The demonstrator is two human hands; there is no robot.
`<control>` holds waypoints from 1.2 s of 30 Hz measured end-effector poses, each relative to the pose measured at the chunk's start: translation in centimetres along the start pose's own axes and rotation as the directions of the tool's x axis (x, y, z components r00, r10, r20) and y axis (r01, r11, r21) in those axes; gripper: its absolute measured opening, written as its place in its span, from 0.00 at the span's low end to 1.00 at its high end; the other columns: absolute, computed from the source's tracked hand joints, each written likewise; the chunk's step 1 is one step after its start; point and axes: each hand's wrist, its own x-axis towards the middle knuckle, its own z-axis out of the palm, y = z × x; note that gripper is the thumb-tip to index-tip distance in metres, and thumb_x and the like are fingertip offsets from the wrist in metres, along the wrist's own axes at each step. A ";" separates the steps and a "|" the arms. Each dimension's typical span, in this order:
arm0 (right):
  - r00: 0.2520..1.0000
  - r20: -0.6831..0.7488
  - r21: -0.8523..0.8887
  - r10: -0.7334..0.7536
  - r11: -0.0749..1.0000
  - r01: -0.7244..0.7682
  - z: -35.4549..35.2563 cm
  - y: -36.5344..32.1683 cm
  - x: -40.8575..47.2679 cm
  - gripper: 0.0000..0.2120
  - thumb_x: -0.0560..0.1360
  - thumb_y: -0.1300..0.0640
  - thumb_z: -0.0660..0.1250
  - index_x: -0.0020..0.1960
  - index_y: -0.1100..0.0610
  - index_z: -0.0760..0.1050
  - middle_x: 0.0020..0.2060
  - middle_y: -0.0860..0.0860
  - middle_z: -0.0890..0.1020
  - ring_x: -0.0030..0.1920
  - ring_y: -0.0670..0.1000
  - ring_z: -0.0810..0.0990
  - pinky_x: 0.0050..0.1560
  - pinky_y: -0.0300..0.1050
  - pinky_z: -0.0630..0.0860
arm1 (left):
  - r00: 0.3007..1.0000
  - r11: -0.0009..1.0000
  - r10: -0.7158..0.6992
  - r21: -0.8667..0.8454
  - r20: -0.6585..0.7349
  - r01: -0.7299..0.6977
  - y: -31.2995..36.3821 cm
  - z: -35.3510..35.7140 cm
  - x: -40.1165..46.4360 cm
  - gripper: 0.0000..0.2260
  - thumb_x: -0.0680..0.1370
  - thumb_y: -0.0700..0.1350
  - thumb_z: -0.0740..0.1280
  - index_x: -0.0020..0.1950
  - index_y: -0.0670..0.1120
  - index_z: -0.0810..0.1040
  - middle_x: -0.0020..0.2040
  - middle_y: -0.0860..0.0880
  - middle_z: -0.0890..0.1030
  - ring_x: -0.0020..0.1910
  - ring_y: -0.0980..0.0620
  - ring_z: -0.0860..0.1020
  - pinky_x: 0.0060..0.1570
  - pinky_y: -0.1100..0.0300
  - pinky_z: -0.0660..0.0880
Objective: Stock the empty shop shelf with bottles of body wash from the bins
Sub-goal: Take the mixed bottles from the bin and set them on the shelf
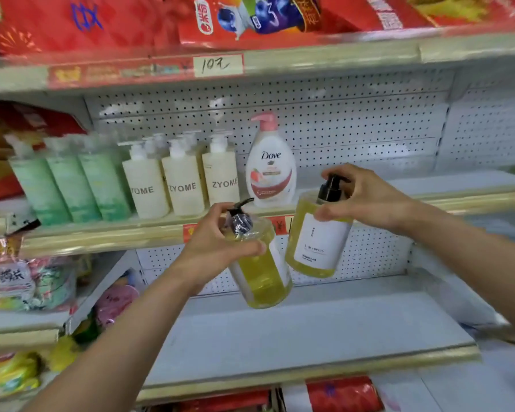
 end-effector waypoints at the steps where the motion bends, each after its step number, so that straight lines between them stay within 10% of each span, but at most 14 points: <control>1: 1.000 -0.021 -0.006 -0.012 1.000 0.012 -0.9 -0.2 0.9 0.37 0.62 0.52 0.80 0.67 0.50 0.69 0.57 0.48 0.78 0.56 0.44 0.77 0.55 0.44 0.76 | 1.000 1.000 0.004 -0.008 0.000 -0.004 0.6 0.2 0.8 0.34 0.52 0.52 0.79 0.57 0.58 0.74 0.53 0.52 0.83 0.53 0.52 0.81 0.53 0.54 0.79; 8: 0.991 -0.086 -0.096 -0.101 0.991 0.093 -6.0 -0.3 9.4 0.40 0.63 0.52 0.79 0.70 0.53 0.65 0.58 0.49 0.76 0.56 0.48 0.77 0.53 0.41 0.74 | 0.998 0.998 0.007 -0.056 -0.065 -0.011 3.5 2.8 5.5 0.33 0.57 0.50 0.79 0.60 0.55 0.73 0.55 0.52 0.82 0.49 0.49 0.84 0.43 0.49 0.82; 16: 1.000 -0.013 -0.304 -0.012 0.953 0.008 -6.9 3.9 18.3 0.41 0.63 0.47 0.78 0.70 0.55 0.64 0.57 0.49 0.71 0.55 0.52 0.74 0.48 0.46 0.74 | 0.991 0.997 0.012 -0.072 -0.131 -0.021 4.2 5.4 9.5 0.29 0.64 0.46 0.80 0.62 0.52 0.73 0.54 0.54 0.82 0.50 0.57 0.82 0.33 0.72 0.75; 36: 0.984 0.156 -0.206 0.091 0.977 -0.058 -5.1 7.0 23.9 0.51 0.66 0.44 0.76 0.78 0.53 0.48 0.69 0.52 0.69 0.64 0.55 0.72 0.58 0.45 0.70 | 0.997 0.995 0.005 -0.102 -0.079 -0.013 4.3 8.2 11.6 0.33 0.56 0.50 0.77 0.60 0.52 0.76 0.54 0.49 0.83 0.46 0.52 0.84 0.36 0.65 0.78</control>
